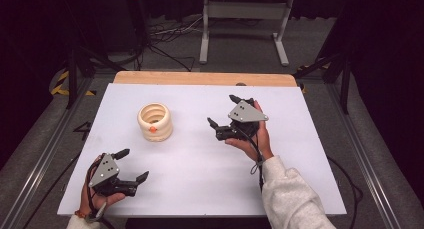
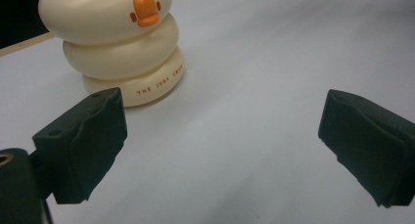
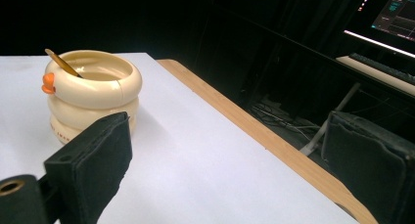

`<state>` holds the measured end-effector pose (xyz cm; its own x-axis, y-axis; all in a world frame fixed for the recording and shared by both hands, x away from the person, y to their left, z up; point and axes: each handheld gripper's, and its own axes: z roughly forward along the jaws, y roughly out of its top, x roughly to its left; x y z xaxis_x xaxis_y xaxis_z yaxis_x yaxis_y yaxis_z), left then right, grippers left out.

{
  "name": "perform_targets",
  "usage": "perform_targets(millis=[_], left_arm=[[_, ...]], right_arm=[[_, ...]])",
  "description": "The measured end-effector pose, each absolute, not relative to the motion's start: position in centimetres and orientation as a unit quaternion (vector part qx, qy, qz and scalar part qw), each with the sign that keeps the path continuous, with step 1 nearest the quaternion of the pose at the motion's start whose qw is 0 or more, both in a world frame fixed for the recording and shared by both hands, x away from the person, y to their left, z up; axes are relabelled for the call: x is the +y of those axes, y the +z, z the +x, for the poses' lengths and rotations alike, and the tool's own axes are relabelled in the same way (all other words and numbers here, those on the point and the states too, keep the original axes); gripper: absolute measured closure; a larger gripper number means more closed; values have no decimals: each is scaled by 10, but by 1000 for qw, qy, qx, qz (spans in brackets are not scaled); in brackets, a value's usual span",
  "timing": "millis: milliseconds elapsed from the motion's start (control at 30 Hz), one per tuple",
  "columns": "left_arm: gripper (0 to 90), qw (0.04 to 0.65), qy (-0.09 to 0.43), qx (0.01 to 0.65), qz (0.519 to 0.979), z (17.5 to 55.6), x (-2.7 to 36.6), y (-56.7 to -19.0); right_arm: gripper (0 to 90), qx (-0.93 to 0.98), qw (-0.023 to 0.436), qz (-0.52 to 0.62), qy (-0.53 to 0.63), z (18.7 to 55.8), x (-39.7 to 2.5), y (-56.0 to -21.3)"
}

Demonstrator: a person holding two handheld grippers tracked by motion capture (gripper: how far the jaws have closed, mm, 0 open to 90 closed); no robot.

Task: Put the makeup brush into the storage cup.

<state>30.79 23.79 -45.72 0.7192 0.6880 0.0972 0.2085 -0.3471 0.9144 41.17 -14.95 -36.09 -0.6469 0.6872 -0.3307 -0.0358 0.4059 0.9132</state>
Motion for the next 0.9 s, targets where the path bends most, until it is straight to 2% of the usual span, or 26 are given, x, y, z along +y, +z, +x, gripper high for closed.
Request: perform_targets(millis=[900], left_arm=[[47, 487, 240, 284, 790, 308, 235, -458]], right_arm=[[68, 759, 371, 219, 488, 395, -182, -368]])
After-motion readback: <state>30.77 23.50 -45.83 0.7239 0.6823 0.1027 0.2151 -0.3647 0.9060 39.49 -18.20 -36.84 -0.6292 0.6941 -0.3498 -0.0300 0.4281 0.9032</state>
